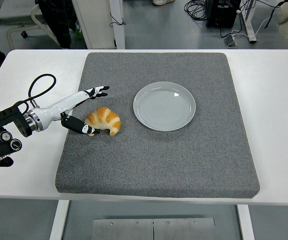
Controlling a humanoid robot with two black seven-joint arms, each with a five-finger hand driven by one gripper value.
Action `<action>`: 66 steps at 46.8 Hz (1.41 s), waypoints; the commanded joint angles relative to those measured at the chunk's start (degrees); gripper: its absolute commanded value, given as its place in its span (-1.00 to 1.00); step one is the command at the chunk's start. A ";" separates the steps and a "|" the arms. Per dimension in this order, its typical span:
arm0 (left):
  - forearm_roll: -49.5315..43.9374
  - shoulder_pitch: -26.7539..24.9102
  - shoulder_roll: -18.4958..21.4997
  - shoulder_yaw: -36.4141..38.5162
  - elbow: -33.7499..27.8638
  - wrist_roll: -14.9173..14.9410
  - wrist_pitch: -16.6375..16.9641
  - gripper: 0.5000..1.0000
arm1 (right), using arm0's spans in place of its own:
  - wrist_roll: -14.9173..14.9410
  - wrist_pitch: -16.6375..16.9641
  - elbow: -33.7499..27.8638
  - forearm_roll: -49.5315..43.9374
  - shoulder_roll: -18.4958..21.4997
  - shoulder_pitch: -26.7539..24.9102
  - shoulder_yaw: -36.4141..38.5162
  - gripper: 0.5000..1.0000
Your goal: Place the bread on the plate
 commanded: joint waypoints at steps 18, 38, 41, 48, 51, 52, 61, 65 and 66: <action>-0.80 0.80 -5.62 -0.10 5.77 -1.20 0.11 0.83 | -0.01 0.00 -0.09 0.00 0.00 -0.06 0.00 1.00; -0.71 3.35 -6.15 -0.71 5.77 -2.17 0.98 0.66 | -0.01 0.00 0.00 0.00 0.00 -0.06 0.00 1.00; -0.62 3.35 -6.15 -0.71 5.86 -2.43 1.07 0.50 | -0.01 0.00 0.00 0.00 0.00 -0.06 0.00 1.00; -0.44 3.26 -6.06 -0.63 5.86 -2.52 1.34 -0.03 | -0.01 0.00 0.00 0.00 0.00 -0.06 0.00 1.00; -0.44 3.17 -6.06 -0.63 5.86 -2.52 1.34 -0.20 | -0.01 0.00 0.00 0.00 0.00 -0.06 0.00 1.00; -0.44 3.17 -6.06 -0.63 5.86 -2.52 1.34 -0.25 | -0.01 0.00 0.00 0.00 0.00 -0.06 0.00 1.00; -0.62 2.73 -5.97 -0.71 6.12 -2.52 1.51 -1.00 | -0.01 0.00 0.00 0.00 0.00 -0.06 0.00 1.00; -0.53 2.47 -5.89 -0.71 6.74 -2.61 1.60 -1.00 | -0.01 0.00 0.00 0.00 0.00 -0.06 0.00 1.00; -0.53 2.38 -5.80 -0.80 6.74 -2.70 1.60 -1.00 | -0.01 0.00 0.00 0.00 0.00 -0.06 0.00 1.00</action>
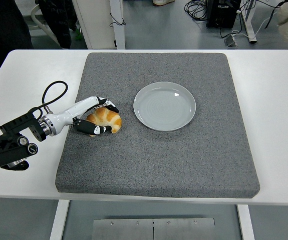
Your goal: Place the bread on the plate
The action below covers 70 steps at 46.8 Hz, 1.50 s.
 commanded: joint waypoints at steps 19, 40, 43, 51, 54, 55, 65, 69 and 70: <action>0.74 -4.19 1.15 -0.41 0.31 -0.60 0.14 -1.00 | 0.00 0.02 0.00 0.00 0.00 0.00 0.00 1.00; 3.91 -16.24 7.92 0.74 0.31 -0.43 -0.65 -1.00 | 0.00 0.02 0.00 0.00 0.00 0.09 0.00 1.00; 4.35 -17.64 8.45 0.74 0.31 -0.25 -0.73 -1.00 | 0.00 0.02 0.00 0.00 0.00 0.09 0.00 1.00; 4.44 -21.69 9.24 0.74 0.31 0.10 -2.75 -1.00 | 0.00 0.02 0.00 0.00 0.00 0.00 0.00 1.00; 4.44 -23.00 9.59 0.74 0.31 0.10 -3.54 -1.00 | 0.00 0.02 0.00 0.00 0.00 0.09 0.00 1.00; 4.44 -23.44 9.68 0.74 0.31 0.10 -3.72 -1.00 | 0.00 0.02 0.00 0.00 0.00 0.09 0.00 1.00; 4.44 -25.91 8.63 0.56 0.40 0.28 -5.22 -1.00 | 0.00 0.02 0.00 0.00 0.00 0.09 0.00 1.00; 4.52 -25.82 5.21 0.91 0.93 0.45 -5.22 -1.00 | 0.00 0.02 0.00 0.00 0.00 0.09 0.00 1.00; 4.61 -25.82 4.24 1.17 1.36 0.45 -5.13 -1.00 | 0.00 0.02 0.00 0.00 0.00 0.09 0.00 1.00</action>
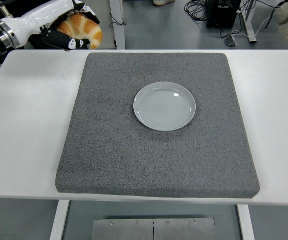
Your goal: Place the bread on the plate
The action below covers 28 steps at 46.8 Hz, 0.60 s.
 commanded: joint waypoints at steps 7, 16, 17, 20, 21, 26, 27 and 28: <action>0.83 -0.03 -12.35 2.36 7.86 0.19 0.26 -1.00 | 0.00 0.01 0.00 0.00 0.00 0.01 0.01 1.00; 0.74 -0.20 -23.52 2.36 15.08 0.10 0.52 -1.00 | 0.00 0.01 0.00 0.00 0.00 -0.08 0.01 1.00; 0.74 -0.20 -24.22 2.36 15.43 0.10 0.52 -1.00 | 0.00 0.01 0.00 0.00 0.00 0.01 0.01 1.00; 0.65 -0.47 -26.42 2.36 16.13 0.10 0.61 -1.00 | 0.00 0.01 0.00 0.00 0.00 -0.08 0.01 1.00; 0.65 -0.64 -27.03 2.36 16.31 0.10 0.61 -1.00 | 0.00 0.01 0.00 0.00 0.00 -0.08 0.01 1.00; 0.74 -0.64 -30.20 2.36 18.42 0.19 0.78 -1.00 | 0.00 0.01 0.00 0.00 0.00 -0.08 0.01 1.00; 0.65 -0.64 -30.81 2.36 18.68 0.19 0.87 -1.00 | 0.00 0.01 0.00 0.00 0.00 -0.08 0.01 1.00; 0.74 -0.56 -31.34 2.36 18.94 0.19 1.05 -1.00 | 0.00 0.01 0.00 0.00 0.00 -0.08 0.01 1.00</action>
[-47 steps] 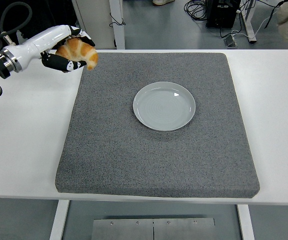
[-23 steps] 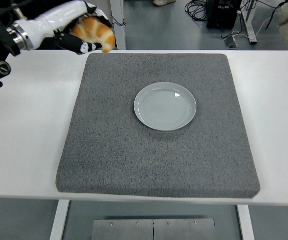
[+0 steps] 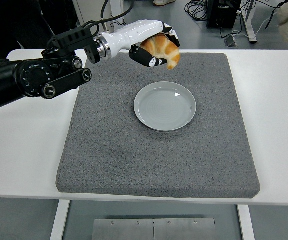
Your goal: Place the bread on the plate
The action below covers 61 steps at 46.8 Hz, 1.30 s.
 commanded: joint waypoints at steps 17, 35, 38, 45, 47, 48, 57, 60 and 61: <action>0.06 4.76 -5.55 7.11 2.05 -0.54 7.32 -1.00 | 0.01 -0.01 0.00 0.00 0.00 -0.01 0.00 1.00; -0.02 12.84 -8.71 7.28 7.49 -1.33 9.61 -1.00 | 0.01 -0.01 0.00 0.00 0.00 -0.01 0.00 1.00; -0.29 13.63 -9.50 7.20 8.02 -1.41 9.61 -1.00 | 0.01 -0.01 0.00 0.00 0.00 -0.01 0.00 1.00; -0.90 15.22 -10.38 7.20 10.75 -1.41 9.61 -1.00 | 0.01 0.08 0.00 0.00 0.00 -0.01 0.00 1.00; -0.99 15.39 -10.38 7.11 11.19 -1.41 9.61 -1.00 | 0.01 0.08 0.00 0.00 0.00 -0.01 0.00 1.00; -1.08 15.57 -10.38 7.11 11.36 -1.41 9.61 -1.00 | 0.01 0.08 0.09 0.00 0.00 -0.01 0.00 1.00; -1.08 16.71 -10.38 7.02 12.86 -1.59 9.61 -1.00 | 0.01 0.08 0.00 0.00 0.00 -0.01 0.00 1.00; -1.17 16.98 -10.38 6.76 12.86 -1.59 9.61 -1.00 | 0.01 0.08 0.00 0.00 0.00 -0.01 0.00 1.00; -1.25 16.98 -10.38 6.67 12.86 -1.59 9.61 -1.00 | 0.01 0.08 0.00 0.00 0.00 -0.01 0.00 1.00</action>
